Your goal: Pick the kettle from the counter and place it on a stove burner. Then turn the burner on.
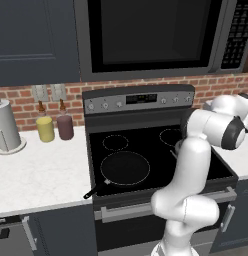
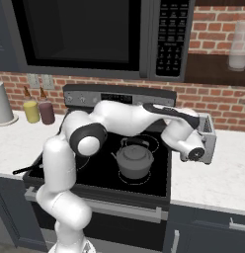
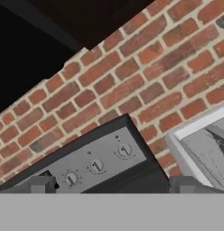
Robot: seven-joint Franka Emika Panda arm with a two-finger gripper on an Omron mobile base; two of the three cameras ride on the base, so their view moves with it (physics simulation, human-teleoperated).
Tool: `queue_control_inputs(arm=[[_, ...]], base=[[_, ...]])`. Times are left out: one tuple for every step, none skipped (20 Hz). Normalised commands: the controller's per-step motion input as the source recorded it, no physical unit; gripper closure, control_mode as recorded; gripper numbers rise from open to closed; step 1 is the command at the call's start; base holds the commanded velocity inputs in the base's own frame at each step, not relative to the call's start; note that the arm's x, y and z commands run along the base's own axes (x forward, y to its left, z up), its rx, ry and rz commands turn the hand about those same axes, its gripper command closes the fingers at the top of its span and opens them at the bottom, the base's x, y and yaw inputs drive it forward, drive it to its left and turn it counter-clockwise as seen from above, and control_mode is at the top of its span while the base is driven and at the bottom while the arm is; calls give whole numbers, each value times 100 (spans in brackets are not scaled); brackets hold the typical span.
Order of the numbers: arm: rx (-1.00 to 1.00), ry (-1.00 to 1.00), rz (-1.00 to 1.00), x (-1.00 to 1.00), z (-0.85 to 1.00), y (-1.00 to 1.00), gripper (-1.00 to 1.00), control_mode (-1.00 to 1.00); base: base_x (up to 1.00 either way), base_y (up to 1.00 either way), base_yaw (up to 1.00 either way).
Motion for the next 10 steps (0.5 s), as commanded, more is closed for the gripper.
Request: queue_control_inputs(arm=[[0,-2,-5,45,0,21,-100,-100],[0,0,-6,51,0,17,-100,-100],[0,0,-7,55,0,18,-100,-100],[0,0,-7,56,0,19,-100,-100],[0,0,-7,56,0,21,-100,-100],[0,0,-7,56,0,20,-100,-100],[-1,0,-6,56,0,20,-100,-100],[-1,0,-6,56,0,21,-100,-100],[-2,0,-5,53,0,24,-100,-100],[-4,0,-4,50,-1,31,-100,-100]], base=[[0,0,0],[0,0,0],[0,0,0],[0,0,0],[0,0,0],[0,0,0],[0,0,0],[0,0,0],[0,0,0],[0,0,0]])
